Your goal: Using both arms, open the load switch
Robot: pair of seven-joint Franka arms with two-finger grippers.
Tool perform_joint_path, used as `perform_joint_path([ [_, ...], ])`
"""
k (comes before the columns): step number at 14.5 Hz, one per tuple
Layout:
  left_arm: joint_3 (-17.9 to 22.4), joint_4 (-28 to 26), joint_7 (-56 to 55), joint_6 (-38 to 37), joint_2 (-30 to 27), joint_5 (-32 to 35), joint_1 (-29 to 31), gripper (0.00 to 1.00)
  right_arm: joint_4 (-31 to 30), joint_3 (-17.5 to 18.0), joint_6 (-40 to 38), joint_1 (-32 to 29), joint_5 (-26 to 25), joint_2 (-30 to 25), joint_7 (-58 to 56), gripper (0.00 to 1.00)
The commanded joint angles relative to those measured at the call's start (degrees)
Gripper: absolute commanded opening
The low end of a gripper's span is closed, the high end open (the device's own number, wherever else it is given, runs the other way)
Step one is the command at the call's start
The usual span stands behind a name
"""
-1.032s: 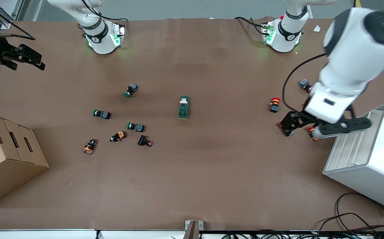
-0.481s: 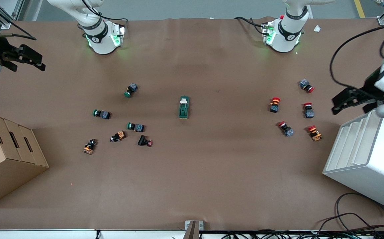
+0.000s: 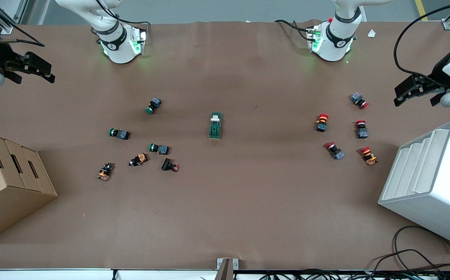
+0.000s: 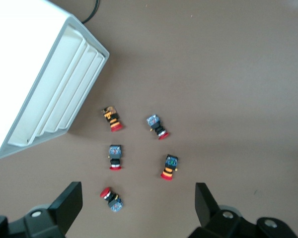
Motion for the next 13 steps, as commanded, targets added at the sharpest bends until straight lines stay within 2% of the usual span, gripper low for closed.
perform_joint_path([
  [1,-0.3,-5.3,0.7,0.2,-4.5,-1.8,1.1,1.0,-1.4,-0.2,0.2,0.7,-0.7,-1.3,-0.7,1.0],
  [3,-1.6,-8.0,0.7,0.5,-6.5,-1.9,2.9,1.0,-1.4,-0.2,0.2,0.7,-0.7,-1.4,-0.7,1.0],
  [6,-4.0,-7.4,-0.7,0.6,-6.4,-1.9,3.2,1.0,-1.5,-0.3,0.2,0.9,-0.7,-1.4,-0.7,1.0],
  [13,-3.7,-4.6,-0.1,0.3,-4.8,-1.8,3.1,1.0,-1.5,-0.2,0.1,0.7,-0.7,-1.4,-0.7,1.0],
])
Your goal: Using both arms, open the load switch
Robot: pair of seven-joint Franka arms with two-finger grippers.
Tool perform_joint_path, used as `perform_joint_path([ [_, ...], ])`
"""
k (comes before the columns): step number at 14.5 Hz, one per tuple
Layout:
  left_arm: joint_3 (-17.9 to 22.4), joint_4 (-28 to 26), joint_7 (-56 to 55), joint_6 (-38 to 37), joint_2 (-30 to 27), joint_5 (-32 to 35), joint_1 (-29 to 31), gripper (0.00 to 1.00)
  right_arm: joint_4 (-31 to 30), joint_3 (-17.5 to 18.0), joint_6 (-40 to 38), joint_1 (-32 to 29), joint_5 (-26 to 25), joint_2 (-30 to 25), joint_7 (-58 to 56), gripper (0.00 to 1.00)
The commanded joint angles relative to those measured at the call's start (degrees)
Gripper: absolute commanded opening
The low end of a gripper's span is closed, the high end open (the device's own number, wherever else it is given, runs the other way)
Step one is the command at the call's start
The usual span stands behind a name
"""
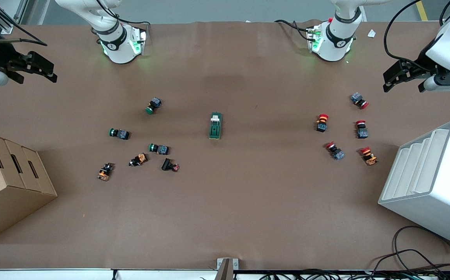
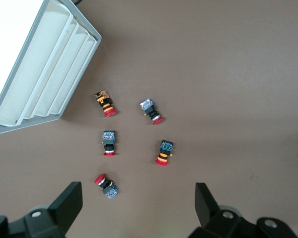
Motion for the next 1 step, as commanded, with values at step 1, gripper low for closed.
perform_joint_path([
  [1,0.0,2.4,0.5,-0.1,1.2,-0.6,0.9,1.0,-1.5,-0.2,0.2,0.1,-0.7,-1.4,-0.6,1.0],
])
